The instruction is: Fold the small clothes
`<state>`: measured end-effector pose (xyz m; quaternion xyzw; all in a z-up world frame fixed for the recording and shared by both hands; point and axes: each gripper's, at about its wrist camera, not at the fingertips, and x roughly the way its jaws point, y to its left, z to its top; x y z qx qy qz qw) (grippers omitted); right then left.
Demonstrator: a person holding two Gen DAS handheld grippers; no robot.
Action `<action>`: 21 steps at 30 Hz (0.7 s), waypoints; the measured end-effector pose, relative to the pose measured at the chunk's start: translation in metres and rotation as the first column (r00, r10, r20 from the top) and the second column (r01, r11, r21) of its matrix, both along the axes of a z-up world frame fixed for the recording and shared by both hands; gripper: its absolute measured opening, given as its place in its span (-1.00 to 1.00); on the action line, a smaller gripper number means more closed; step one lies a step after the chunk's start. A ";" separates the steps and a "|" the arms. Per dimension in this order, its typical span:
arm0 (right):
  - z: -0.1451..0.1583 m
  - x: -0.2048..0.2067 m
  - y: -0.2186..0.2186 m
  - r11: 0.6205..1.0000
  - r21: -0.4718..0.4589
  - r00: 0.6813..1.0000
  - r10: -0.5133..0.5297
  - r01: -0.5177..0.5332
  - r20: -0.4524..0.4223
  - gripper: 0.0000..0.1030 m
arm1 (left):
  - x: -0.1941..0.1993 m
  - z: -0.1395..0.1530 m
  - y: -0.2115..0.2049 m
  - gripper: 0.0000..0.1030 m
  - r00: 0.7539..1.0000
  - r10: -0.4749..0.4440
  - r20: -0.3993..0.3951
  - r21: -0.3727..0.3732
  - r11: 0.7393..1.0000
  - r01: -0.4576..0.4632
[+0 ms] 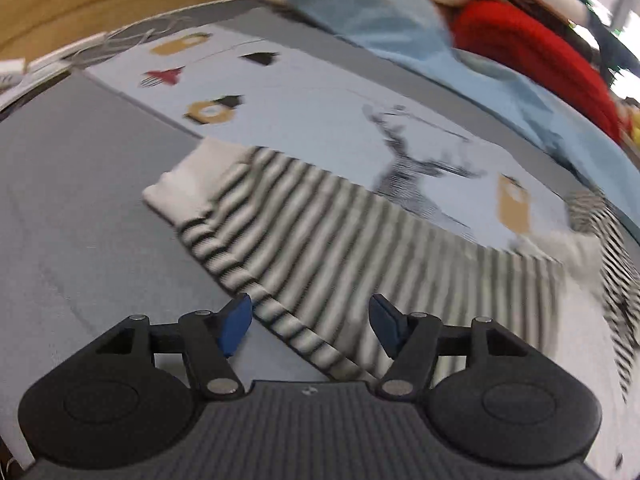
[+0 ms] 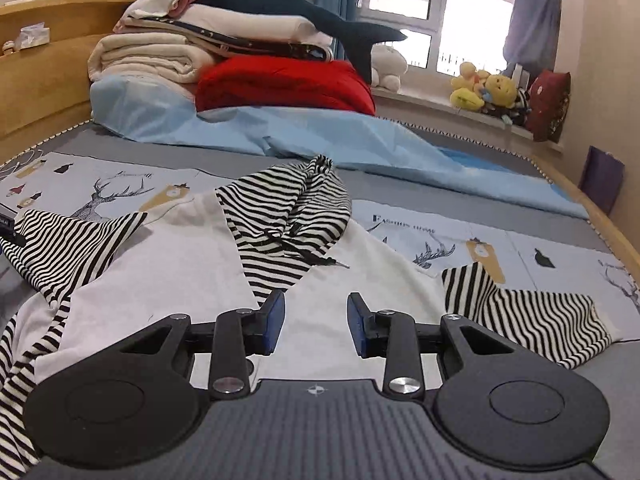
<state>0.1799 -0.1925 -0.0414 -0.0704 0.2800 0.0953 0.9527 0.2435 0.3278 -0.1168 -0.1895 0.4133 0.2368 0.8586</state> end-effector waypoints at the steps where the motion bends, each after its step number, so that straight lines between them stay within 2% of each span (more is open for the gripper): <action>1: -0.001 0.003 0.002 1.000 0.002 1.000 0.002 -0.002 -0.013 -0.32 | 0.002 -0.002 0.010 0.35 0.999 0.037 -0.010 0.006 0.999 -0.037; 3: -0.003 0.009 0.004 1.000 0.018 0.999 0.007 -0.006 -0.041 -0.32 | 0.004 -0.008 0.029 0.35 0.994 0.111 -0.014 -0.001 0.994 -0.111; 6: -0.006 0.013 0.008 1.000 0.022 0.998 0.024 -0.023 -0.063 -0.31 | 0.004 -0.018 0.059 0.33 0.977 0.214 -0.016 -0.052 0.975 -0.215; 8: -0.008 0.015 0.011 0.999 0.015 0.997 0.036 -0.035 -0.073 -0.30 | 0.002 -0.024 0.072 0.29 0.966 0.258 -0.008 -0.084 0.963 -0.258; 10: -0.010 0.016 0.012 0.999 0.026 0.994 0.049 -0.047 -0.094 -0.29 | 0.004 -0.023 0.077 0.19 0.963 0.268 0.010 -0.075 0.961 -0.267; 11: -0.012 0.018 0.012 0.998 0.031 0.993 0.054 -0.051 -0.107 -0.29 | 0.006 -0.022 0.077 -0.03 0.966 0.258 0.012 -0.063 0.964 -0.257; 12: -0.013 0.019 0.012 0.998 0.035 0.991 0.058 -0.054 -0.120 -0.29 | 0.008 -0.022 0.077 -0.37 0.969 0.246 0.012 -0.056 0.968 -0.245; 14: -0.014 0.020 0.012 0.998 0.038 0.989 0.058 -0.054 -0.132 -0.29 | 0.011 -0.020 0.075 -0.89 0.970 0.242 0.008 -0.041 0.970 -0.242; 16: -0.014 0.022 0.011 0.998 0.042 0.988 0.055 -0.050 -0.143 -0.29 | 0.012 -0.015 0.072 -0.90 0.965 0.262 0.019 -0.027 0.965 -0.262; 18: -0.015 0.024 0.008 0.998 0.056 0.986 0.045 -0.037 -0.160 -0.29 | 0.016 0.001 0.060 -0.90 0.967 0.248 0.061 0.016 0.968 -0.250; 21: -0.017 0.028 0.005 0.997 0.071 0.984 0.031 -0.019 -0.175 -0.29 | 0.024 0.043 0.021 -0.90 0.970 0.128 0.208 0.037 0.990 -0.138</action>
